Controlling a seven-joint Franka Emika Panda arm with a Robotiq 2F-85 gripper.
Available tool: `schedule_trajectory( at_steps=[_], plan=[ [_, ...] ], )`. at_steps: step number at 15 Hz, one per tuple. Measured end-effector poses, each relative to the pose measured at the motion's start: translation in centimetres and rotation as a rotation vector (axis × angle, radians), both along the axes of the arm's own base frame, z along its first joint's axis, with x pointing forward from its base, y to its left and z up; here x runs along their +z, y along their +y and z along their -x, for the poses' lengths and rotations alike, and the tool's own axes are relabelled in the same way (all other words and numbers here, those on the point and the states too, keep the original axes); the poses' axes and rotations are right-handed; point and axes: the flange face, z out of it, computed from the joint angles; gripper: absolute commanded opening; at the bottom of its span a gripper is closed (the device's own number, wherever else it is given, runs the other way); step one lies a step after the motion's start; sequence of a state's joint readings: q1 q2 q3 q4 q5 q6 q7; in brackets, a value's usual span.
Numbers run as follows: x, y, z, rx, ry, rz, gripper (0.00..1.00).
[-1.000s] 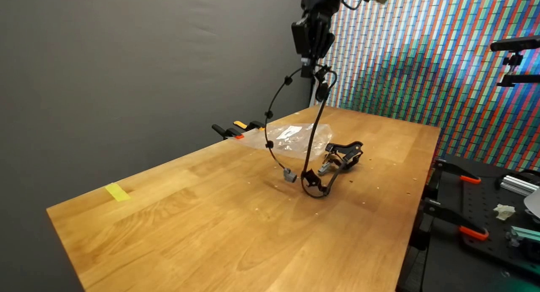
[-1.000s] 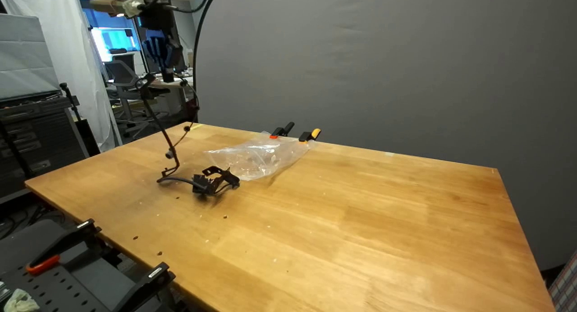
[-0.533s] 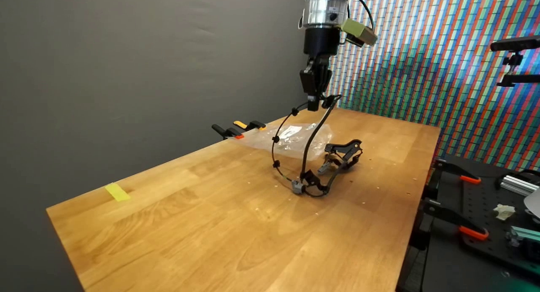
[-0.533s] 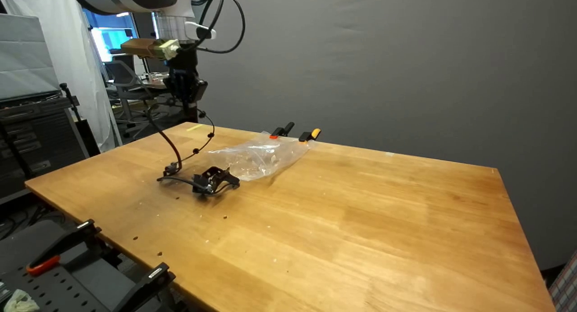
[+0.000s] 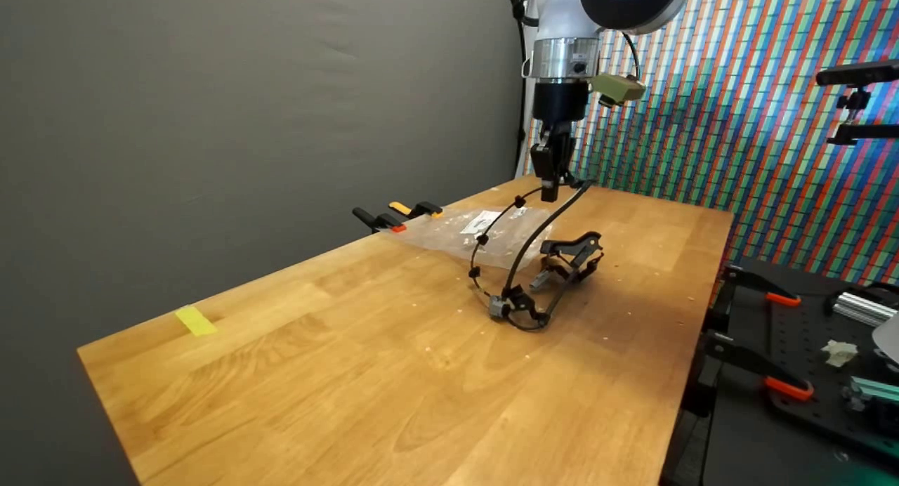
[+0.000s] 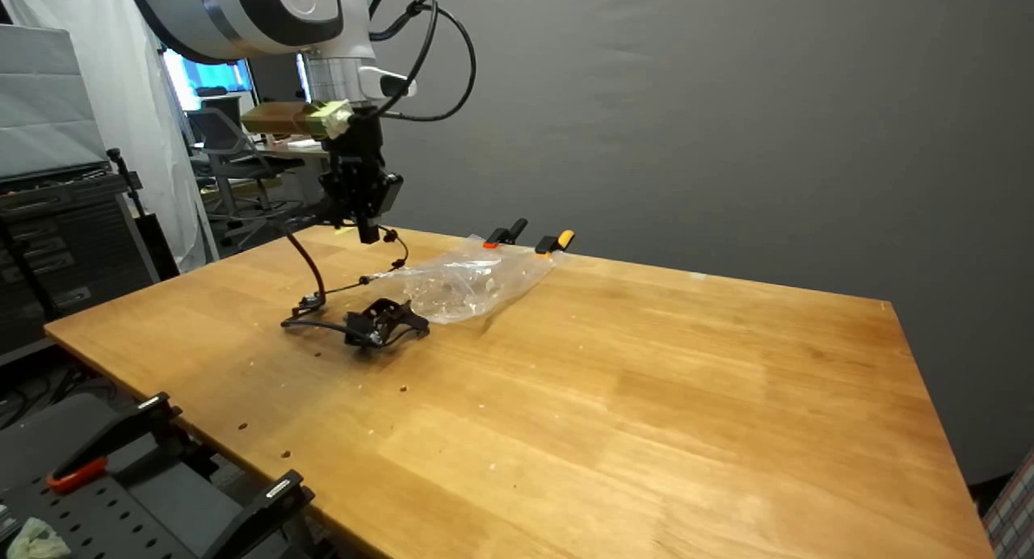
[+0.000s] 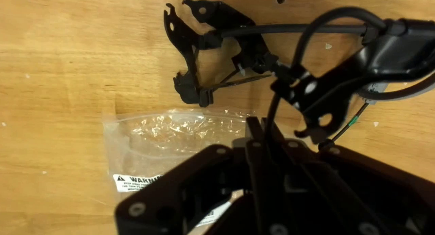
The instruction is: Take the black object out of the plastic and put it on the table
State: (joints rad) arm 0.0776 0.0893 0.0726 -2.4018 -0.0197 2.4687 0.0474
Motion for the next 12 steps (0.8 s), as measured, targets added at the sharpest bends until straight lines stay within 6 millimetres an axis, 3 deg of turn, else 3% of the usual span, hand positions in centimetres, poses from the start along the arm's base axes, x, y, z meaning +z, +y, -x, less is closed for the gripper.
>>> schedule_trajectory(
  at_steps=[3, 8, 12],
  plan=[
    [-0.3, 2.4, 0.7, 0.045, 0.006, -0.001, 0.01],
    [-0.6, 9.3, 2.2, 0.126, -0.031, -0.019, 0.01],
    [-2.3, 13.5, 2.7, 0.159, -0.085, -0.032, 0.01]
  ],
)
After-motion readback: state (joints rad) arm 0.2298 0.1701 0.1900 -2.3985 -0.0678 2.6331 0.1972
